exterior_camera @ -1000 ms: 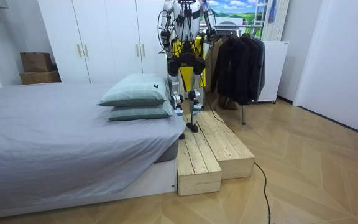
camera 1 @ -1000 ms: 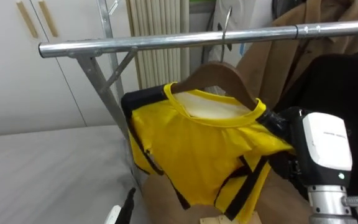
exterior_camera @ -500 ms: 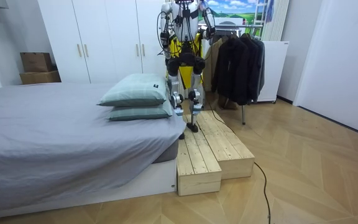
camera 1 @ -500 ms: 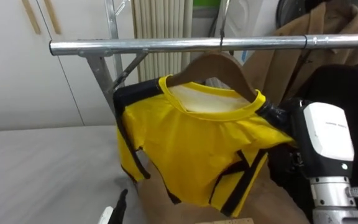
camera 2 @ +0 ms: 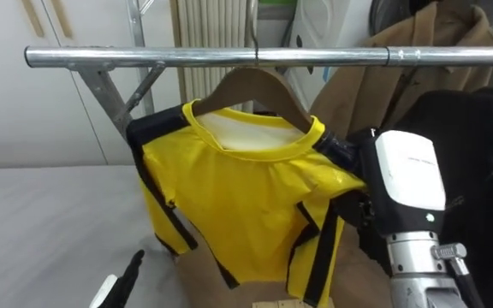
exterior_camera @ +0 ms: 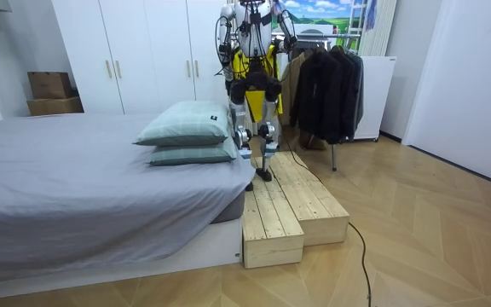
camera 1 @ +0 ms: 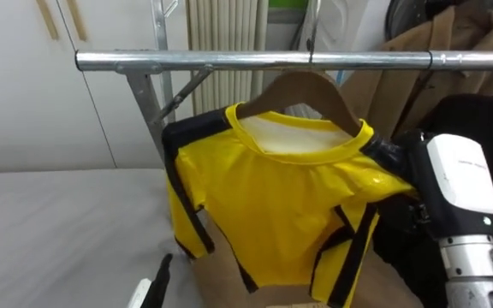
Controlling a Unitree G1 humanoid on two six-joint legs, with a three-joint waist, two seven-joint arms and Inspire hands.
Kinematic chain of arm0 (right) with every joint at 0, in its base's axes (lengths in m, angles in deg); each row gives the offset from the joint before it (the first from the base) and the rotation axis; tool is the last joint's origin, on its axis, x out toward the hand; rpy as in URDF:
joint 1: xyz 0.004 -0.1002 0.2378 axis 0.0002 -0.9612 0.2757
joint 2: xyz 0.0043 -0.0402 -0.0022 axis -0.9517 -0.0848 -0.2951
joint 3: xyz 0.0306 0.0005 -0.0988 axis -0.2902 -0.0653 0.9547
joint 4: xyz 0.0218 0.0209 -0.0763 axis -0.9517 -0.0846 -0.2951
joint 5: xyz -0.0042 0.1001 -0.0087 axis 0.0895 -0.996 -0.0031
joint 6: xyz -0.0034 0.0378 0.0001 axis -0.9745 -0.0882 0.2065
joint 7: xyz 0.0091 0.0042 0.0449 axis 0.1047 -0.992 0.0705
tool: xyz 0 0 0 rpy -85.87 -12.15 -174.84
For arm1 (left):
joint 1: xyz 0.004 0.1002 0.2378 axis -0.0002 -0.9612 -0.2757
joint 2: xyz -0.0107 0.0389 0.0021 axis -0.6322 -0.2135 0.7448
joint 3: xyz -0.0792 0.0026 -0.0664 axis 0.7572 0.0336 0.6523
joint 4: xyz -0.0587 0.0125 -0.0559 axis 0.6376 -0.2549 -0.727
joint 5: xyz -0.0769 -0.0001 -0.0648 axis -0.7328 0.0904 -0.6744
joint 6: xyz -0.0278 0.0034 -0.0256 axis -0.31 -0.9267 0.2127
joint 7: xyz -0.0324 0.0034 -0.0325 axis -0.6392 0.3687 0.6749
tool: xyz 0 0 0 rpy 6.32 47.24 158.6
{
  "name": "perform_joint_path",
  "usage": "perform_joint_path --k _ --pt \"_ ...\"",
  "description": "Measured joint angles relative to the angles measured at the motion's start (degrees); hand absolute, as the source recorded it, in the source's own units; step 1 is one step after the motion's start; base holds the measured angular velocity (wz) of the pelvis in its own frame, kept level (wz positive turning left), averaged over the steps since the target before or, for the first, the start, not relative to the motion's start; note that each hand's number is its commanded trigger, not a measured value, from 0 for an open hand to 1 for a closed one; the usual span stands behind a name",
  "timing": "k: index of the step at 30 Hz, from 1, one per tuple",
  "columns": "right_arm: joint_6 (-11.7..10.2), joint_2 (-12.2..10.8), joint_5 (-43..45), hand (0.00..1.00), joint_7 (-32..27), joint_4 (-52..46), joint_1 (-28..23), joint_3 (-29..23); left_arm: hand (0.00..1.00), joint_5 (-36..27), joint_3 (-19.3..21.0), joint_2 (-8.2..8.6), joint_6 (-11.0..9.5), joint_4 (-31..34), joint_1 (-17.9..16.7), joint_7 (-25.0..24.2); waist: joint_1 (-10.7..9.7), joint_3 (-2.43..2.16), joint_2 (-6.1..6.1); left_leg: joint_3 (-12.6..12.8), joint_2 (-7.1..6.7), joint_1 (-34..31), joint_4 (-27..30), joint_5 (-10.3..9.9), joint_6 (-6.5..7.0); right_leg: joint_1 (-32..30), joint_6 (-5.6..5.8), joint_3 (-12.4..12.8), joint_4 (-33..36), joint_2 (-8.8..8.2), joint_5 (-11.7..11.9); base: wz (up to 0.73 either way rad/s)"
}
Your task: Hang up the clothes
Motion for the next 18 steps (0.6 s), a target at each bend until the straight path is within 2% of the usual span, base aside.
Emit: perform_joint_path --k 5,11,16,18 --pt "0.0 0.2 -0.5 1.0 3.7 0.0 2.5 -0.7 0.0 0.0 0.1 -0.2 -0.1 0.0 -0.3 -1.0 0.2 -0.03 -0.15 -0.9 0.35 0.4 0.0 0.1 -0.18 1.1 -0.39 -1.3 -0.9 -0.05 0.2 0.09" --pt "-0.4 0.2 -0.5 1.0 4.7 0.0 4.7 -0.6 0.0 0.0 0.0 -0.05 -0.8 0.0 -0.3 -1.2 1.1 0.02 -0.48 -1.4 0.44 0.5 0.0 0.2 -0.4 1.4 -0.56 -1.9 -1.0 -0.08 0.3 0.04" --pt "-0.4 0.2 -0.5 1.0 4.9 0.7 4.7 -0.6 0.0 0.0 0.1 -0.06 -0.9 0.0 -0.3 -1.1 2.5 0.5 -1.32 -1.4 0.39 0.7 -0.1 0.4 -0.75 1.2 -0.65 -2.6 -1.4 -0.32 0.3 0.04" --pt "-0.4 0.2 -0.5 1.0 5.0 1.3 4.8 -0.6 0.0 0.0 0.1 -0.05 -0.9 0.0 -0.2 -1.1 3.2 0.56 -1.57 -1.6 0.39 0.5 -0.1 0.5 -0.82 1.2 -0.76 -2.7 -1.7 -0.37 0.4 0.06"
